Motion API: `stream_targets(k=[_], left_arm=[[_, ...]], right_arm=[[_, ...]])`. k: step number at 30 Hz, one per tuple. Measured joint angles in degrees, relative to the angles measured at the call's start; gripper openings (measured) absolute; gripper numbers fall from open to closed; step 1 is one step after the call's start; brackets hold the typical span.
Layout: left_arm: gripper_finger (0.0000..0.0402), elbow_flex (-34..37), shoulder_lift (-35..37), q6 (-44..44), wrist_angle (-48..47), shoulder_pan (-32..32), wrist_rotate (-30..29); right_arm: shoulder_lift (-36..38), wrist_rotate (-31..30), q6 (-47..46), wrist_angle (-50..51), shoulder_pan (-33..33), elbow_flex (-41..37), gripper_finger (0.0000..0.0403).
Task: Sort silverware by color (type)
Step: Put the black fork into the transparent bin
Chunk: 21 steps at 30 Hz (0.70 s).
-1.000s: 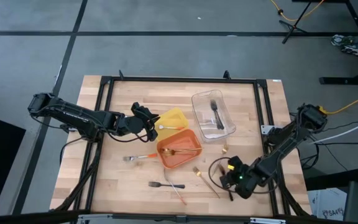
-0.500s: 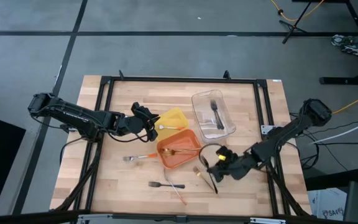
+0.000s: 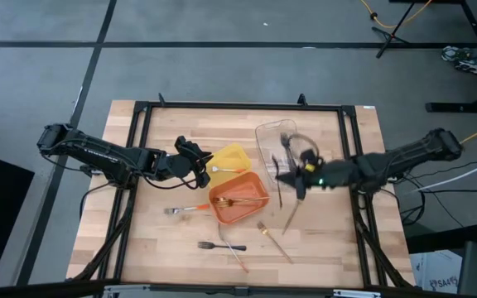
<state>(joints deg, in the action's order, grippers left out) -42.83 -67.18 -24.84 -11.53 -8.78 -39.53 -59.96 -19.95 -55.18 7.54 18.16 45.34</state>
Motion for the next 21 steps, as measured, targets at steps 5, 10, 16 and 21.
stream_targets(k=[5,10,16,21], left_arm=[[0.0046,0.0,0.0,0.0,0.0,0.0,0.0],[0.0046,0.0,0.0,0.0,0.0,0.0,0.0],[0.0046,0.0,0.0,0.0,0.0,0.0,0.0],[0.0046,0.0,0.0,0.0,0.0,0.0,0.0]], right_arm=[[4.7,0.6,10.1,0.2,-9.5,0.0,0.0],[5.6,5.3,16.9,2.1,-19.9,0.1,0.0],[4.4,8.5,19.7,13.6,-30.7,0.1,0.0],[1.2,8.0,19.7,21.5,-36.8,0.0,0.0]])
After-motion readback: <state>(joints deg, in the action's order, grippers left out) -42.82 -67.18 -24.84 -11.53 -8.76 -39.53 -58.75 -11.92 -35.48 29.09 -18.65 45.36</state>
